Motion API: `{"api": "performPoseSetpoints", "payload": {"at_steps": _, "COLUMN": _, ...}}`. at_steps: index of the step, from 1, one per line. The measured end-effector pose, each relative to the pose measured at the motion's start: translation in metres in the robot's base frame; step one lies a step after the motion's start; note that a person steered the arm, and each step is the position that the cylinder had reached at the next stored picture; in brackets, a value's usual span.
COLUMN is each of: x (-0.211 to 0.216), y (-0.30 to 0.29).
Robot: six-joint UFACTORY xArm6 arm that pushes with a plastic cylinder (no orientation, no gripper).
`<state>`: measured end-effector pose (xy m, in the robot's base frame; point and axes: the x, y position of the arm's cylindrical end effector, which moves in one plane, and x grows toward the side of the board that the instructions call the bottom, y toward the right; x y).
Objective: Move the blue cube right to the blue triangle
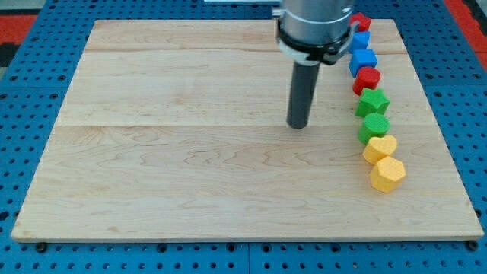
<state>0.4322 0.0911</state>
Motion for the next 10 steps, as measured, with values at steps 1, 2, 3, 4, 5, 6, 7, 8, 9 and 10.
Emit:
{"api": "performPoseSetpoints", "payload": {"at_steps": 1, "x": -0.028, "y": 0.022}}
{"api": "performPoseSetpoints", "payload": {"at_steps": 2, "x": -0.056, "y": 0.027}}
{"api": "performPoseSetpoints", "payload": {"at_steps": 3, "x": -0.08, "y": 0.039}}
{"api": "performPoseSetpoints", "payload": {"at_steps": 4, "x": -0.095, "y": 0.071}}
{"api": "performPoseSetpoints", "payload": {"at_steps": 5, "x": -0.097, "y": 0.091}}
{"api": "performPoseSetpoints", "payload": {"at_steps": 6, "x": -0.101, "y": 0.099}}
{"api": "performPoseSetpoints", "payload": {"at_steps": 7, "x": -0.119, "y": 0.124}}
{"api": "performPoseSetpoints", "payload": {"at_steps": 8, "x": -0.128, "y": 0.145}}
{"api": "performPoseSetpoints", "payload": {"at_steps": 9, "x": -0.116, "y": 0.146}}
{"api": "performPoseSetpoints", "payload": {"at_steps": 10, "x": -0.097, "y": 0.144}}
